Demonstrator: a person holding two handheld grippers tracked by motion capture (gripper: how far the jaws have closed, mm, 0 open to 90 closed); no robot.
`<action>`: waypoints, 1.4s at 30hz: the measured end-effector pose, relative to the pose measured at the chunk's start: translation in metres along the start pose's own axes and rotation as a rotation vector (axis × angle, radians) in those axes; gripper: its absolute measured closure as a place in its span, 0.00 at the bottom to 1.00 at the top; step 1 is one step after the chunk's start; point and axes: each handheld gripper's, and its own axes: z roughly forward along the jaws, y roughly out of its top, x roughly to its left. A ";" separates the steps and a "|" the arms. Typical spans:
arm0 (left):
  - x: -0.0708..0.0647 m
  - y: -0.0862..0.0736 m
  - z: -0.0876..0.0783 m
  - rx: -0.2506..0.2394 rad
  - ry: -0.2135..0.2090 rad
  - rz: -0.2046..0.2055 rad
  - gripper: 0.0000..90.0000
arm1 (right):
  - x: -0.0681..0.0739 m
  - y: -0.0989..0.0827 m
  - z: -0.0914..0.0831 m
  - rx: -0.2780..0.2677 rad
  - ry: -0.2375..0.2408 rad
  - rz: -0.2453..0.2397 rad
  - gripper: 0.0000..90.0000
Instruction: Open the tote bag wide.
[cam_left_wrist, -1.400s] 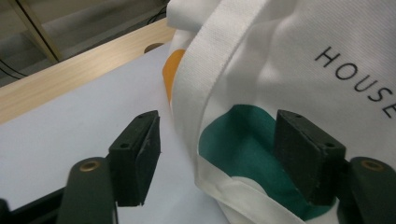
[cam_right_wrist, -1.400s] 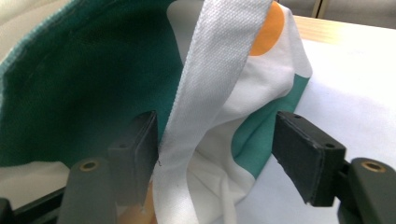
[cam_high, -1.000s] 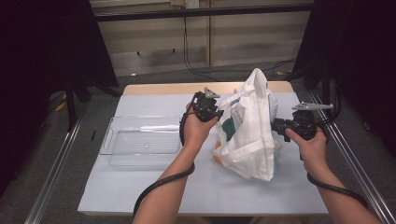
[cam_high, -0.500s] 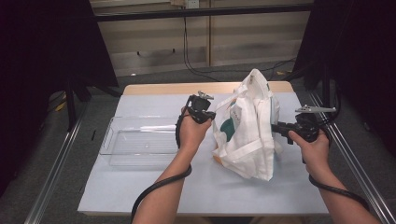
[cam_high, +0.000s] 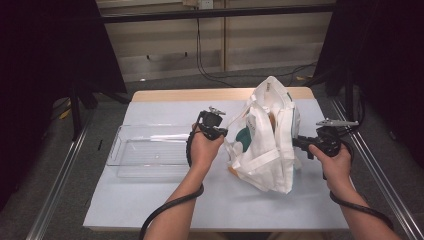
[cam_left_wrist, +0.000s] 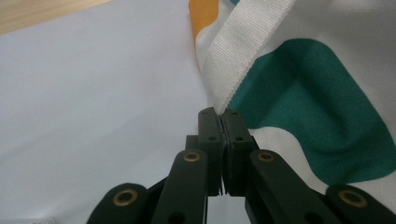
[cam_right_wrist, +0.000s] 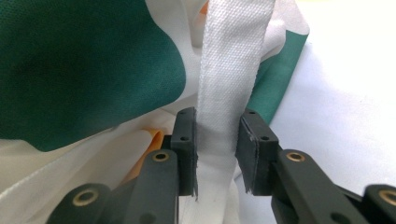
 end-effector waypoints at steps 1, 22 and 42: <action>-0.001 -0.001 0.000 0.011 0.001 0.003 0.98 | -0.001 -0.001 0.001 0.003 -0.001 0.005 0.78; 0.002 0.008 -0.006 -0.075 -0.057 -0.041 0.72 | 0.003 0.008 -0.002 -0.004 -0.008 -0.020 0.78; -0.006 0.047 -0.009 -0.170 -0.050 0.008 0.73 | 0.005 0.011 0.001 0.004 -0.001 -0.020 0.77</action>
